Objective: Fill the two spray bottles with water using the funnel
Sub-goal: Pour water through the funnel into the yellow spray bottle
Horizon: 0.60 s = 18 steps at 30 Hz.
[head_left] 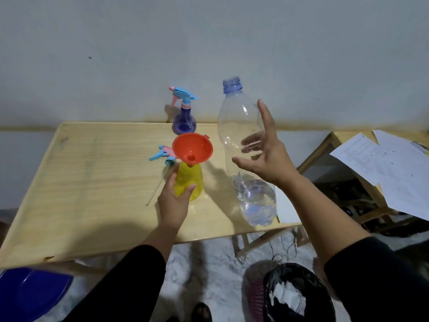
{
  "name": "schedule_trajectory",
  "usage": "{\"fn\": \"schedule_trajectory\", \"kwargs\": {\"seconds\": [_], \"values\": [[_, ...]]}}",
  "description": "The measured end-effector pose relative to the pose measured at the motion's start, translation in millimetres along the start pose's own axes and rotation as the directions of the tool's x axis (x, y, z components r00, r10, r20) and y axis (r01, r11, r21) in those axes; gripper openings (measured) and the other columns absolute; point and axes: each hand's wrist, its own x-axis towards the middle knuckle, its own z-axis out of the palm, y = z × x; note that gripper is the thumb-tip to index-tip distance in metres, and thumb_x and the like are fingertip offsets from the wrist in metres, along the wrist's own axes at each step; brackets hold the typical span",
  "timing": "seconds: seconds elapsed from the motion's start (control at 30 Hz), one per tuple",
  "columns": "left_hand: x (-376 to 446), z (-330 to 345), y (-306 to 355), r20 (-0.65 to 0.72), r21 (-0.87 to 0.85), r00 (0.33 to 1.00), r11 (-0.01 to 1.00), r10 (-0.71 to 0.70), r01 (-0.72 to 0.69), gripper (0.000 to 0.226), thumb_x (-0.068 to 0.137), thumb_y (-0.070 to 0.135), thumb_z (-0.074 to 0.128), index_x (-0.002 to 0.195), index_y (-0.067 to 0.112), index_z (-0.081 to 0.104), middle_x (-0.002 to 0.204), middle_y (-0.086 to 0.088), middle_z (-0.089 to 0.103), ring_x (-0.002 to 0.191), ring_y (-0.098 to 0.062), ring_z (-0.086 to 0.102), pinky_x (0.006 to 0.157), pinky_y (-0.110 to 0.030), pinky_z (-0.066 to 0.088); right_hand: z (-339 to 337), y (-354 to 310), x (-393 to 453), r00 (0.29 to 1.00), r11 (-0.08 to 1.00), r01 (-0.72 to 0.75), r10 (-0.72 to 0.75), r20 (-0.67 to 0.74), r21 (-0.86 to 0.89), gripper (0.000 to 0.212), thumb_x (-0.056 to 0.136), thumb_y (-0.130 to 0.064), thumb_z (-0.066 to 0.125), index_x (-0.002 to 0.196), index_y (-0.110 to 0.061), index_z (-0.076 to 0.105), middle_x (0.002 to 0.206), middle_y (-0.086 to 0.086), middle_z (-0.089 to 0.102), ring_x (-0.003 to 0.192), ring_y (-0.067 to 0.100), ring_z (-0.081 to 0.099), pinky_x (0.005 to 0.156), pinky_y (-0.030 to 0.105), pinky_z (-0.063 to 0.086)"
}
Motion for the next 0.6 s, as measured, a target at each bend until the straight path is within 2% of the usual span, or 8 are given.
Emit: {"fn": "schedule_trajectory", "kwargs": {"seconds": [0.13, 0.23, 0.33, 0.4, 0.5, 0.6], "values": [[-2, -3, 7, -0.002, 0.066, 1.0, 0.998, 0.012, -0.012, 0.066, 0.077, 0.025, 0.075, 0.136, 0.027, 0.046, 0.125, 0.01, 0.057, 0.105, 0.001, 0.047, 0.084, -0.008, 0.031, -9, -15, -15, 0.974, 0.986, -0.033, 0.069, 0.218, -0.163, 0.117, 0.065, -0.018, 0.085, 0.143, -0.053, 0.004, 0.089, 0.006, 0.064, 0.078, 0.012, 0.067, 0.07, 0.008, 0.048], [-5, -5, 10, -0.003, 0.099, 1.0, 0.995, 0.001, -0.001, 0.065, 0.078, 0.028, 0.074, 0.137, 0.025, 0.046, 0.131, 0.002, 0.058, 0.114, -0.012, 0.053, 0.08, -0.008, 0.03, -18, -24, -22, 0.94, 0.969, -0.064, 0.14, 0.311, -0.24, 0.118, 0.065, -0.013, 0.084, 0.142, -0.054, 0.005, 0.093, -0.005, 0.062, 0.079, 0.015, 0.067, 0.072, 0.011, 0.051], [-5, -6, 10, -0.007, 0.106, 1.0, 0.994, 0.003, -0.002, 0.065, 0.078, 0.028, 0.074, 0.137, 0.023, 0.046, 0.132, 0.0, 0.057, 0.117, -0.017, 0.053, 0.078, -0.009, 0.029, -25, -30, -25, 0.909, 0.946, -0.065, 0.187, 0.373, -0.316, 0.12, 0.064, -0.014, 0.085, 0.138, -0.061, 0.004, 0.103, 0.011, 0.064, 0.076, 0.013, 0.068, 0.082, 0.026, 0.055], [-5, -6, 10, -0.006, 0.111, 1.0, 0.994, 0.001, 0.0, 0.065, 0.078, 0.029, 0.074, 0.136, 0.023, 0.046, 0.132, 0.0, 0.057, 0.118, -0.018, 0.052, 0.079, -0.011, 0.029, -29, -32, -25, 0.884, 0.92, -0.074, 0.239, 0.401, -0.385, 0.12, 0.063, -0.017, 0.086, 0.135, -0.065, 0.002, 0.096, 0.011, 0.064, 0.074, 0.016, 0.069, 0.085, 0.033, 0.055], [-4, -5, 8, -0.001, 0.099, 1.0, 0.995, -0.004, 0.004, 0.066, 0.078, 0.03, 0.074, 0.137, 0.023, 0.046, 0.134, 0.0, 0.055, 0.12, -0.018, 0.051, 0.085, -0.015, 0.031, -34, -35, -24, 0.849, 0.888, -0.075, 0.295, 0.438, -0.453, 0.119, 0.065, -0.019, 0.086, 0.133, -0.068, 0.001, 0.092, 0.007, 0.064, 0.074, 0.021, 0.07, 0.082, 0.032, 0.054], [-4, -5, 10, 0.003, 0.09, 1.0, 0.996, -0.003, 0.003, 0.065, 0.079, 0.028, 0.074, 0.137, 0.021, 0.045, 0.135, 0.0, 0.054, 0.121, -0.017, 0.05, 0.085, -0.014, 0.03, -39, -37, -21, 0.827, 0.871, -0.065, 0.32, 0.462, -0.487, 0.118, 0.065, -0.02, 0.085, 0.135, -0.065, 0.002, 0.091, 0.007, 0.064, 0.074, 0.017, 0.068, 0.076, 0.025, 0.051]]}}
